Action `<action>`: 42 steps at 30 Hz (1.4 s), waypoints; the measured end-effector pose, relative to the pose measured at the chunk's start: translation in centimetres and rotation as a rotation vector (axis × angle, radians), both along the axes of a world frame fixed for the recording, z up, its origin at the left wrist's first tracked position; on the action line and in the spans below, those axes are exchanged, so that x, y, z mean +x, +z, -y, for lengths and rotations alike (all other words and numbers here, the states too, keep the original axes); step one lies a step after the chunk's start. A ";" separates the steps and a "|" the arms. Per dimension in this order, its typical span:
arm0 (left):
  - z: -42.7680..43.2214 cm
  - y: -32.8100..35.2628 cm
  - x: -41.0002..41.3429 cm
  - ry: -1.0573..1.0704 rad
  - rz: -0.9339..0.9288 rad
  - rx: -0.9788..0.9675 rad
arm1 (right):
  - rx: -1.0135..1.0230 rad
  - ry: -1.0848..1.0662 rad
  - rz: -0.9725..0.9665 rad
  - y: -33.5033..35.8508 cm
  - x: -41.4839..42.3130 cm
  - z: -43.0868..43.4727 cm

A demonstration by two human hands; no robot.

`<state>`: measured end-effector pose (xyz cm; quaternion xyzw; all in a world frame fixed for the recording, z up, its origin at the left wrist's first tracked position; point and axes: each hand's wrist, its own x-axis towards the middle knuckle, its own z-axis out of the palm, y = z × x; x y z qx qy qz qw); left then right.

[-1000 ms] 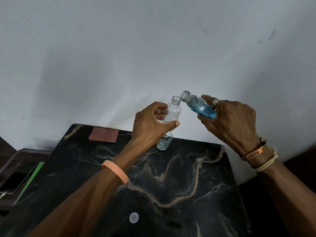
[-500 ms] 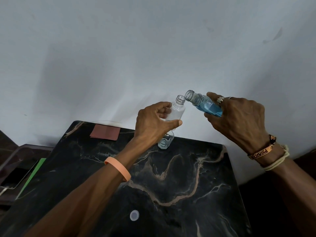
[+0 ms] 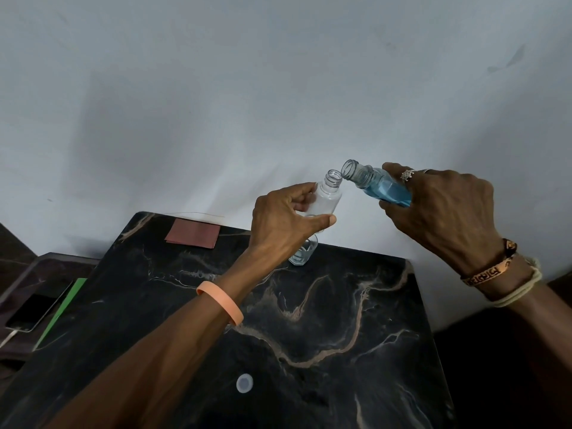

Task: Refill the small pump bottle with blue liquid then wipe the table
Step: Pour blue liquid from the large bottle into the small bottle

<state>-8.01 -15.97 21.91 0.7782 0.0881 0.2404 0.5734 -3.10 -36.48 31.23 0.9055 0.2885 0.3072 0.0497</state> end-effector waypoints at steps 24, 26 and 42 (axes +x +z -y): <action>0.6 -0.9 0.1 -0.010 0.003 -0.025 | -0.097 -0.040 0.020 0.1 -0.2 0.5; 0.7 -1.0 0.1 -0.007 0.005 -0.029 | -0.104 -0.044 0.027 0.1 -0.2 0.6; 1.0 -0.8 -0.1 -0.010 0.000 -0.033 | -0.091 -0.019 0.015 0.2 -0.4 0.8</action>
